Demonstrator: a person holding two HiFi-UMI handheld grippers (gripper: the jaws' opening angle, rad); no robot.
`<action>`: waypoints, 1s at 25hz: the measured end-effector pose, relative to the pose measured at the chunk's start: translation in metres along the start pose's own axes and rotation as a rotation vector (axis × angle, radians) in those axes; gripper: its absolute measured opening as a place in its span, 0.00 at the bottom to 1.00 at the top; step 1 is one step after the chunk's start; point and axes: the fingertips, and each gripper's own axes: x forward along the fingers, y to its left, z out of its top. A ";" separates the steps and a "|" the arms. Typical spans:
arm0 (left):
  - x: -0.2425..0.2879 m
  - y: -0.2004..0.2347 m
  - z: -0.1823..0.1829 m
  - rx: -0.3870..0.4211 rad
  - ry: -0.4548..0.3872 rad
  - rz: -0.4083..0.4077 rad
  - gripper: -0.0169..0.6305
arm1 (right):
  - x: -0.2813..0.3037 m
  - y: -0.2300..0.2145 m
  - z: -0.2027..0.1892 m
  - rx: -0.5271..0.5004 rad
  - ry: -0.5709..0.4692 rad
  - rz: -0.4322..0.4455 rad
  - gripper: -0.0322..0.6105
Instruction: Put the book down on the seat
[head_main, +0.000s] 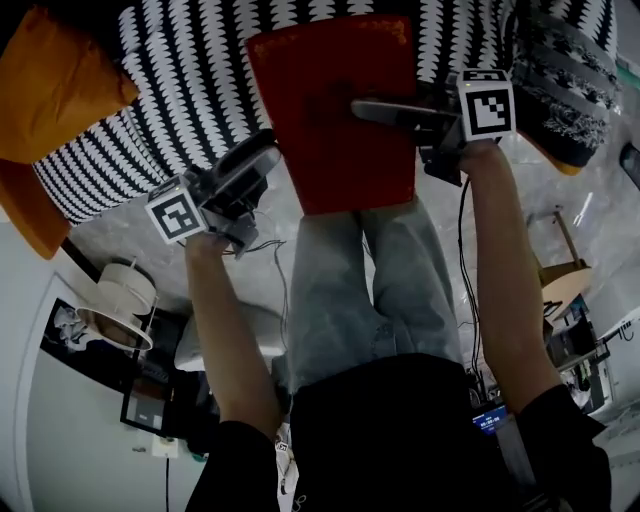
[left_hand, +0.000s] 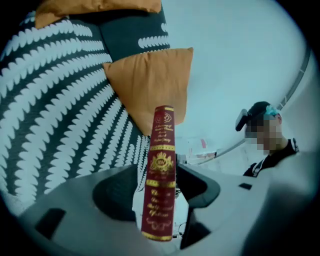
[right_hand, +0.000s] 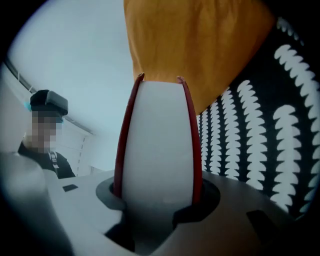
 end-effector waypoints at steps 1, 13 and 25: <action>-0.006 0.006 -0.002 -0.011 -0.010 0.020 0.38 | -0.003 -0.007 0.003 0.012 -0.020 -0.010 0.41; 0.067 0.009 -0.018 0.061 0.009 -0.018 0.11 | 0.006 -0.088 0.017 -0.026 -0.067 -0.176 0.41; 0.118 0.077 -0.053 0.158 0.172 0.243 0.10 | 0.007 -0.126 0.009 -0.033 -0.020 -0.272 0.41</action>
